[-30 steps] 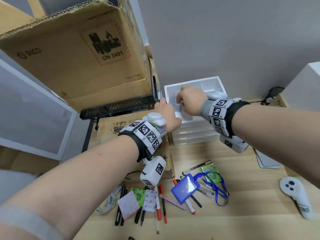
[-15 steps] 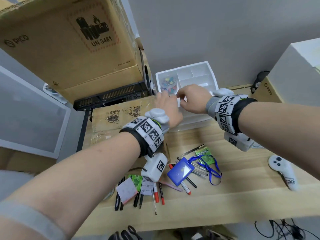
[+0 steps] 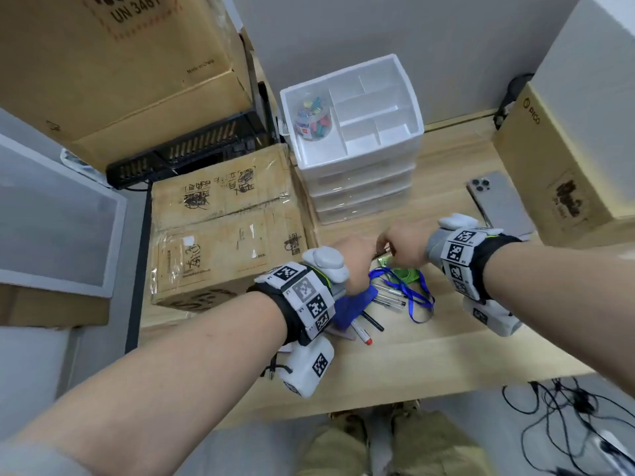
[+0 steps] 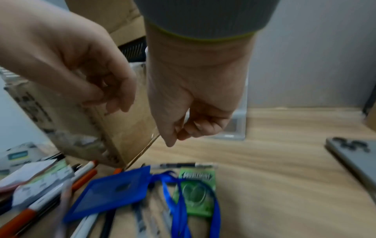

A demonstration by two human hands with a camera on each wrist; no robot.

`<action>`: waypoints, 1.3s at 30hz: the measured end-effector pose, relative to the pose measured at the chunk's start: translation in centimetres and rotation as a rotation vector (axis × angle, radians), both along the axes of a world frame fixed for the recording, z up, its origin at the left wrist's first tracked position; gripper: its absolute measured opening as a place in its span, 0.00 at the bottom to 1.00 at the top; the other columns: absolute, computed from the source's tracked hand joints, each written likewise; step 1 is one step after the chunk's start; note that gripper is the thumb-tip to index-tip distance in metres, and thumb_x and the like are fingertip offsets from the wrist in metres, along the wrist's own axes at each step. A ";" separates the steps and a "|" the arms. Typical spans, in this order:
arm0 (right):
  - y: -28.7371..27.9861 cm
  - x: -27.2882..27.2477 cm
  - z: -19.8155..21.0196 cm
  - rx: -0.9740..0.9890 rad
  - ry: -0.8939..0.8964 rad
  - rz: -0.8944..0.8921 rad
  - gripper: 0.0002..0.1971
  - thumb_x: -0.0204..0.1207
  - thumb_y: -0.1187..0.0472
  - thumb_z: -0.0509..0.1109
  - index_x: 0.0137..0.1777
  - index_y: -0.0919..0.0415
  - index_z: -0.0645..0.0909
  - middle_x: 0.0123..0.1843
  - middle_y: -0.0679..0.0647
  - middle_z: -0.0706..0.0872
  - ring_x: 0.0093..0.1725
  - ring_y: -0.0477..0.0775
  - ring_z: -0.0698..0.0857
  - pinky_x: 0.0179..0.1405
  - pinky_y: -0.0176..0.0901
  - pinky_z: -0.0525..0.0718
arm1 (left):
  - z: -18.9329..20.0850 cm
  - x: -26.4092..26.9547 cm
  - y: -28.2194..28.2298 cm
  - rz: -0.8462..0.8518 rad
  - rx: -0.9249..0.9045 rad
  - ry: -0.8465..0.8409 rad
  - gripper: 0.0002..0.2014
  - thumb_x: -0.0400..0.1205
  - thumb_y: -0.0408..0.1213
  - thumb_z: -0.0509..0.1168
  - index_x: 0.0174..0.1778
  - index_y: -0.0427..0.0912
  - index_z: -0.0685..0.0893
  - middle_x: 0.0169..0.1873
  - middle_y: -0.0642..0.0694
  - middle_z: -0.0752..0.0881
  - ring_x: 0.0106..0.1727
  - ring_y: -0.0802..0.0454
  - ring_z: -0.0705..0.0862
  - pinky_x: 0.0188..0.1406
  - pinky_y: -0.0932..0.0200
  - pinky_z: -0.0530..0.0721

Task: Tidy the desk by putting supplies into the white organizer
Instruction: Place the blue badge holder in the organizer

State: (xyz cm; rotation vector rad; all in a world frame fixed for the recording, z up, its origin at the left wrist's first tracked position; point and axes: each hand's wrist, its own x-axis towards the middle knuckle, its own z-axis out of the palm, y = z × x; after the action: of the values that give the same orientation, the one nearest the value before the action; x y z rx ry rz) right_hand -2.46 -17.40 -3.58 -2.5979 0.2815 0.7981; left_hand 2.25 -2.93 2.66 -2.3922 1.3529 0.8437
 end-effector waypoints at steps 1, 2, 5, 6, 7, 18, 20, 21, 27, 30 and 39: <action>0.6 -0.3 -1.0 0.003 -0.004 0.005 0.21 0.73 0.60 0.74 0.67 0.53 0.83 0.59 0.53 0.88 0.49 0.54 0.83 0.48 0.41 0.80 | -0.9 -0.3 0.3 0.020 0.014 0.015 0.13 0.77 0.30 0.64 0.57 0.40 0.85 0.50 0.44 0.86 0.45 0.47 0.84 0.38 0.56 0.81; 1.3 -0.6 -2.1 0.005 -0.008 0.013 0.23 0.73 0.60 0.73 0.69 0.52 0.82 0.62 0.53 0.87 0.54 0.56 0.85 0.49 0.41 0.80 | -1.8 -0.7 0.7 0.047 0.021 0.024 0.12 0.78 0.30 0.63 0.56 0.39 0.84 0.50 0.43 0.86 0.45 0.46 0.85 0.39 0.55 0.82; 3.1 -1.1 -4.1 -0.022 -0.026 0.037 0.25 0.74 0.62 0.70 0.73 0.50 0.78 0.65 0.54 0.86 0.63 0.58 0.84 0.54 0.45 0.81 | -3.9 -1.9 2.2 0.105 0.027 0.023 0.05 0.81 0.31 0.62 0.51 0.41 0.80 0.47 0.42 0.85 0.47 0.42 0.86 0.43 0.52 0.84; 3.3 -1.0 -4.4 -0.028 -0.038 0.033 0.25 0.75 0.62 0.69 0.73 0.50 0.78 0.66 0.54 0.86 0.65 0.59 0.84 0.55 0.46 0.81 | -4.4 -2.1 2.5 0.114 0.030 0.035 0.05 0.81 0.31 0.62 0.50 0.42 0.79 0.46 0.42 0.83 0.45 0.42 0.84 0.43 0.51 0.83; 3.6 -0.9 -4.9 -0.034 -0.038 0.037 0.25 0.75 0.62 0.68 0.73 0.50 0.78 0.67 0.54 0.86 0.66 0.59 0.83 0.55 0.46 0.81 | -5.0 -2.4 3.1 0.128 0.041 0.060 0.04 0.80 0.30 0.62 0.49 0.42 0.79 0.45 0.42 0.83 0.43 0.43 0.82 0.43 0.52 0.83; 3.4 0.1 -2.3 -0.057 -0.001 0.092 0.04 0.73 0.59 0.71 0.46 0.50 0.83 0.50 0.51 0.86 0.49 0.58 0.86 0.44 0.44 0.83 | -4.5 -2.3 4.9 0.252 -0.119 0.165 0.11 0.78 0.29 0.62 0.54 0.38 0.84 0.52 0.40 0.87 0.51 0.41 0.86 0.45 0.52 0.83; 2.8 0.5 -0.3 0.008 0.016 0.116 0.02 0.74 0.58 0.73 0.42 0.50 0.82 0.43 0.49 0.85 0.43 0.56 0.83 0.42 0.43 0.80 | -3.1 -1.8 4.2 0.258 -0.206 0.176 0.12 0.78 0.30 0.62 0.57 0.37 0.82 0.51 0.40 0.87 0.52 0.40 0.85 0.46 0.51 0.82; 2.6 0.7 0.9 0.026 0.028 0.127 0.03 0.75 0.59 0.73 0.42 0.52 0.82 0.41 0.48 0.84 0.41 0.54 0.81 0.41 0.42 0.77 | -2.1 -1.6 3.9 0.259 -0.255 0.169 0.12 0.78 0.30 0.63 0.57 0.37 0.82 0.50 0.40 0.86 0.51 0.40 0.85 0.45 0.50 0.82; 0.4 1.9 9.2 0.067 0.042 0.155 0.15 0.73 0.64 0.76 0.32 0.48 0.76 0.34 0.44 0.82 0.37 0.50 0.78 0.38 0.38 0.75 | 3.6 0.2 1.8 0.232 -0.402 0.066 0.22 0.79 0.38 0.68 0.68 0.41 0.74 0.63 0.42 0.76 0.56 0.41 0.82 0.51 0.46 0.82; -0.6 2.5 14.6 0.057 -0.020 0.121 0.14 0.73 0.64 0.76 0.32 0.48 0.78 0.32 0.41 0.81 0.32 0.42 0.76 0.39 0.38 0.76 | 6.8 1.6 1.3 0.219 -0.510 0.106 0.22 0.78 0.37 0.69 0.68 0.42 0.76 0.64 0.43 0.78 0.60 0.44 0.81 0.53 0.53 0.80; -2.7 4.7 23.3 0.071 -0.177 0.041 0.06 0.71 0.63 0.77 0.41 0.51 0.85 0.34 0.43 0.87 0.34 0.43 0.83 0.38 0.35 0.79 | 13.0 5.2 0.5 0.261 -0.664 0.175 0.08 0.76 0.36 0.72 0.33 0.47 0.80 0.30 0.49 0.81 0.33 0.49 0.78 0.33 0.56 0.74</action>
State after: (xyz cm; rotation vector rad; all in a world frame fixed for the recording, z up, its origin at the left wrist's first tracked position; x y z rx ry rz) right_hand 2.19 -20.07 19.77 -2.5935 0.1463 0.5756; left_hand 7.44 -2.41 15.70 -3.1159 1.6026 0.7630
